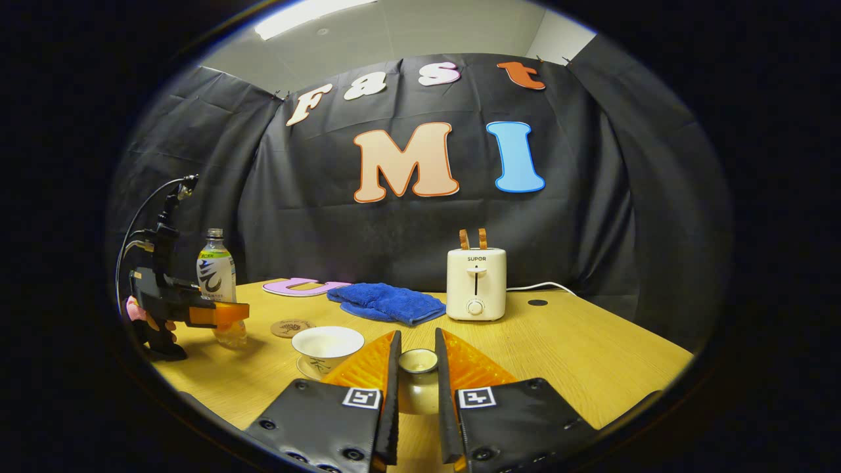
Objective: Open the teacup lid with one hand, grasp the water bottle and pour water into the teacup with the other hand; after pouring, place the water bottle on the coaster and then close the teacup lid.
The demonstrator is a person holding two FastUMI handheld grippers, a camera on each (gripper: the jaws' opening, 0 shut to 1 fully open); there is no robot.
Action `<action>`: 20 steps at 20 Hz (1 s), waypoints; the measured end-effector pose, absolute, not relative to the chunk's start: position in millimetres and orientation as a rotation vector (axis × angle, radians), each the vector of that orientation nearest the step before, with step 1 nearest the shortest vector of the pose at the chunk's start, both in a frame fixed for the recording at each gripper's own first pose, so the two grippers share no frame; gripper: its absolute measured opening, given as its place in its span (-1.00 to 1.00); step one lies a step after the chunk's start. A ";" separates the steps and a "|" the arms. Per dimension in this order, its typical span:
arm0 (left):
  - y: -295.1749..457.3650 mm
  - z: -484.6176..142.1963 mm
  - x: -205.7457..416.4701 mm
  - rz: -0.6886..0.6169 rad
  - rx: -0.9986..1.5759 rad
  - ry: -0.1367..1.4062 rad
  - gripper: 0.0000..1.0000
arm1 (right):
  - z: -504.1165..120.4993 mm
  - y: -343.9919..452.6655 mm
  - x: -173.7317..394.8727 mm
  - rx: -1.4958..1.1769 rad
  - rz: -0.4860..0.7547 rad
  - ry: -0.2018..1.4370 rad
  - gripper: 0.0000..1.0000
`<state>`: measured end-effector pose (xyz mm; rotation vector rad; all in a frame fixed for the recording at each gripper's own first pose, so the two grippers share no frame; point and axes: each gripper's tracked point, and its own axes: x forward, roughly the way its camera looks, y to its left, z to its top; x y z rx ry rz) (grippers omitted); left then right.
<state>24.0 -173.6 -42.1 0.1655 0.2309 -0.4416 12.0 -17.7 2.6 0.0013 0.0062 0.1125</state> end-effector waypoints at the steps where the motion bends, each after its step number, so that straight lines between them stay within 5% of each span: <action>1: -172.8 -39.5 22.4 -0.430 0.196 0.232 0.13 | 2.7 -21.8 13.2 0.001 0.104 0.007 -0.46; 10: -167.5 6.1 46.3 -0.271 0.681 0.101 0.08 | 4.2 -55.5 16.2 -0.001 0.018 0.003 -0.41; 20: -183.6 8.8 55.1 -0.261 1.205 -0.009 0.07 | 3.8 -60.4 16.0 -0.002 -0.001 0.002 -0.45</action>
